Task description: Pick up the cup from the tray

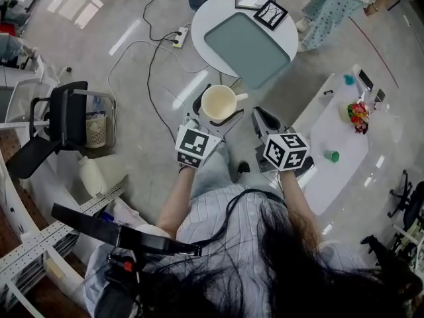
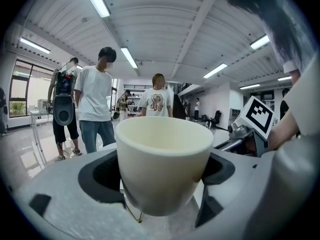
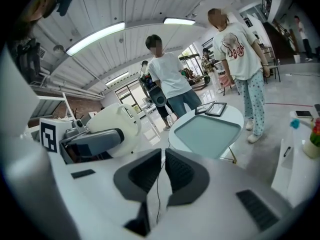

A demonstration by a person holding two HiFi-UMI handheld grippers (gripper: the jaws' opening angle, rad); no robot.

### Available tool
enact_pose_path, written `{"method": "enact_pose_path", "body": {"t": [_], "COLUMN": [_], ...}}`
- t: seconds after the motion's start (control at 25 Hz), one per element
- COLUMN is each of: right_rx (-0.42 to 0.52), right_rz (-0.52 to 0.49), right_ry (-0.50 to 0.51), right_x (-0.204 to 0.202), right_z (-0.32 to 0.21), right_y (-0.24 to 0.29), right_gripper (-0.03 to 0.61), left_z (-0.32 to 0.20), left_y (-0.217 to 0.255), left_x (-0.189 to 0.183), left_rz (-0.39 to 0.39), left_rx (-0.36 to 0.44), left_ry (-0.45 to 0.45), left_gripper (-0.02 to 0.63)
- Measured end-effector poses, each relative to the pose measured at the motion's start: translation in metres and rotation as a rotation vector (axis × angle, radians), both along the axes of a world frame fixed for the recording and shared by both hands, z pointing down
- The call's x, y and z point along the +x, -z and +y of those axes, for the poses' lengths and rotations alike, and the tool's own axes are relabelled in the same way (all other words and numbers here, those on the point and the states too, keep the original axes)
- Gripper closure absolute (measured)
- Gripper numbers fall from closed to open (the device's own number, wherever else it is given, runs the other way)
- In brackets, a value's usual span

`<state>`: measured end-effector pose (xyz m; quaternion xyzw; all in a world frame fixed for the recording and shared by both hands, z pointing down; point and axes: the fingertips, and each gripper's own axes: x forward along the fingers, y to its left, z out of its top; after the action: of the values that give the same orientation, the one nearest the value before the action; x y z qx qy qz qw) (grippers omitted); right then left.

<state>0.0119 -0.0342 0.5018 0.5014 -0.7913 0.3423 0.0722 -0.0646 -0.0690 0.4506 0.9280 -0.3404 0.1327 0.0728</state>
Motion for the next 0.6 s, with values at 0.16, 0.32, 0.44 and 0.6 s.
{"method": "enact_pose_path", "body": {"t": [0.16,0.32,0.44,0.6], "right_rx": [0.009,0.029,0.039,0.046], "right_rz": [-0.011,-0.026,-0.034,-0.039], "right_ry": [0.009,0.033,0.052,0.08], "right_x": [0.016,0.027,0.031,0.035], "right_z": [0.025,0.054,0.075,0.101], "right_y": [0.002,0.006,0.009,0.007], "right_gripper": [0.537,0.537,0.537,0.537], "left_z": [0.025,0.052,0.074,0.106], "left_y": [0.004,0.008,0.01,0.008], "left_x": [0.009,0.013,0.014,0.016], "left_rz": [0.001,0.01,0.013,0.02], "left_rx": [-0.002,-0.001,-0.004,-0.016], "left_ry": [0.032,0.071,0.098,0.129], "left_gripper": [0.153,0.153,0.152,0.153]}}
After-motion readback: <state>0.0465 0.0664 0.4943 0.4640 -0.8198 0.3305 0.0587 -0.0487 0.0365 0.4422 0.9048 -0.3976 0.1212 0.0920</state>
